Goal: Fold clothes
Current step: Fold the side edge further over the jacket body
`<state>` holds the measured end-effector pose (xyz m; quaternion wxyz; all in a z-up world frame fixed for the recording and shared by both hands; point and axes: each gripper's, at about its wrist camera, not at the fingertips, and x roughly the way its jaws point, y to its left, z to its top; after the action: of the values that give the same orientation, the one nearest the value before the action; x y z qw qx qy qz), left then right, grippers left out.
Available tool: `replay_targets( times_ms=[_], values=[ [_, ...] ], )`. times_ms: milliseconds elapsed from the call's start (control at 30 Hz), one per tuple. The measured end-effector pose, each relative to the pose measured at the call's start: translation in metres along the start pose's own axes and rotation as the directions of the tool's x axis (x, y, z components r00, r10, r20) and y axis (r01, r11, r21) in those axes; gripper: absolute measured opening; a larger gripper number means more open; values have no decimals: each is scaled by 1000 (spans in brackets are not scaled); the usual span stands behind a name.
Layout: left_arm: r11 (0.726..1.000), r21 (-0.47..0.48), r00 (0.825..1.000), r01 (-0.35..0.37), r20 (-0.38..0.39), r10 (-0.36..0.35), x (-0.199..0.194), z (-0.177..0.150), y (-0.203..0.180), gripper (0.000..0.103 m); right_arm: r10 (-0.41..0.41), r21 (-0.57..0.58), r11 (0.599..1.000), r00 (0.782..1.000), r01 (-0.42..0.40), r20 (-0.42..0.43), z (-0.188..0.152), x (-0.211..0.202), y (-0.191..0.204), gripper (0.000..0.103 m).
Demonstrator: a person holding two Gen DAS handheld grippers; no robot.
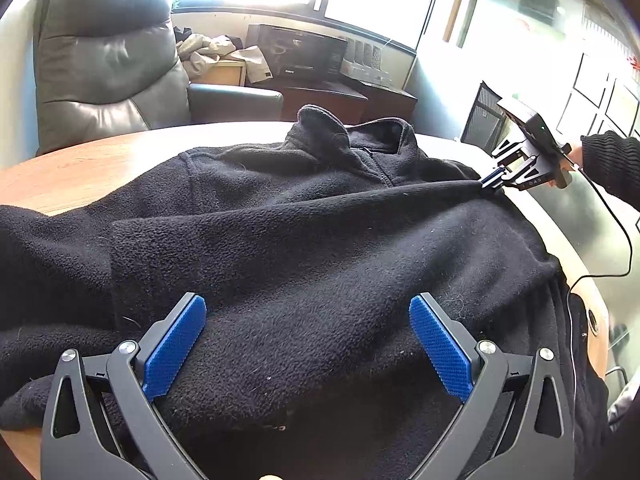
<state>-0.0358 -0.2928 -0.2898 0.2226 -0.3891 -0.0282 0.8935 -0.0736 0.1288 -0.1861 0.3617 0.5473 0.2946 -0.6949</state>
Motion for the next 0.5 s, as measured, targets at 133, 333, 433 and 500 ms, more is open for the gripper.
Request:
replay_targets(
  times_ms=[133, 333, 433, 500],
  values=[
    [1000, 10, 1000, 21, -4, -21, 1, 0, 1, 103, -4, -10, 1000, 999, 3, -47, -10, -4, -2, 7],
    [999, 10, 999, 49, -1, -49, 2, 5, 12, 103, 16, 1, 1000, 997, -16, -73, -14, -11, -13, 7],
    [998, -21, 998, 57, 20, -56, 1, 7, 21, 103, 26, -3, 1000, 994, -26, -106, -19, -14, -14, 7],
    [997, -37, 997, 68, 28, -67, 3, 11, 34, 103, 22, 7, 1000, 994, -21, -108, -23, -16, -15, 7]
  ],
)
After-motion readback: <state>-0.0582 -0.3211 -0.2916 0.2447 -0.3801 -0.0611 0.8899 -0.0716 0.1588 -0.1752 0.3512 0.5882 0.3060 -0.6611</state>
